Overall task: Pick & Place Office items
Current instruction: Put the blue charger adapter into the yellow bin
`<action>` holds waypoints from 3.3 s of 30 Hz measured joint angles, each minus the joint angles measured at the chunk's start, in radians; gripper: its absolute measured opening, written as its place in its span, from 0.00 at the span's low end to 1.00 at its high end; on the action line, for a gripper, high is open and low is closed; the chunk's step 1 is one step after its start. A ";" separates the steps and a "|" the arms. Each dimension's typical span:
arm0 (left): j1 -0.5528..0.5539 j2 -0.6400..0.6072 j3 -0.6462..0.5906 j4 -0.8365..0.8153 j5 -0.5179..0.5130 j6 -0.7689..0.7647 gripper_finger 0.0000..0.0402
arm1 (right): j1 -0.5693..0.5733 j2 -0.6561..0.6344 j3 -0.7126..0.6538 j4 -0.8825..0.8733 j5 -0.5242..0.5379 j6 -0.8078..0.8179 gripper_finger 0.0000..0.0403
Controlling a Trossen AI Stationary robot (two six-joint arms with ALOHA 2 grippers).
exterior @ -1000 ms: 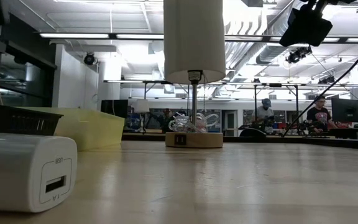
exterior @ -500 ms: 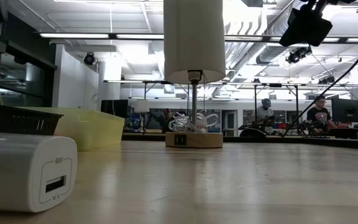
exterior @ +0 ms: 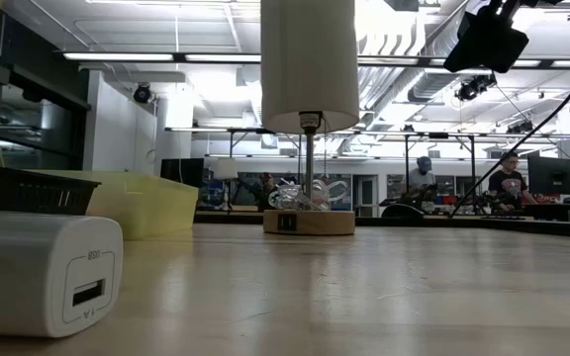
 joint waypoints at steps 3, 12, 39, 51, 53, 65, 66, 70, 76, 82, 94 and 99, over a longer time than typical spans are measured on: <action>0.000 0.000 0.000 0.001 0.000 -0.021 0.42 | 0.000 0.000 0.000 0.000 0.000 0.000 0.74; -0.001 0.046 0.000 0.029 0.045 -0.094 0.42 | 0.000 0.000 0.000 0.008 0.000 0.000 0.74; -0.001 0.128 0.001 0.069 0.065 -0.104 0.42 | 0.000 0.000 0.000 0.037 0.000 0.000 0.74; -0.001 0.128 0.001 0.065 0.066 -0.101 0.32 | 0.000 0.000 0.000 0.045 0.000 0.000 0.74; -0.001 0.128 0.001 0.065 0.066 -0.101 0.30 | 0.000 0.000 0.000 0.045 0.000 0.000 0.74; -0.016 0.105 -0.001 0.039 -0.011 -0.048 0.30 | 0.000 0.000 0.000 0.045 0.000 0.000 0.74; -0.020 0.093 -0.001 0.035 -0.034 -0.050 0.30 | 0.000 0.000 0.000 0.045 0.000 0.000 0.74; -0.039 0.039 -0.001 0.020 -0.113 -0.056 0.30 | 0.000 0.000 0.000 0.045 0.000 0.000 0.74; -0.068 -0.052 0.000 -0.106 -0.228 -0.086 0.30 | 0.000 0.000 0.000 0.045 0.000 0.000 0.74; -0.064 -0.125 0.000 -0.251 -0.327 -0.110 0.30 | 0.000 0.000 0.000 0.045 0.000 0.000 0.74; 0.043 -0.192 0.000 -0.472 -0.436 -0.141 0.30 | 0.000 0.000 0.000 0.045 0.000 0.000 0.74; 0.117 -0.217 0.000 -0.569 -0.433 -0.161 0.30 | 0.000 0.000 0.000 0.045 0.000 0.000 0.74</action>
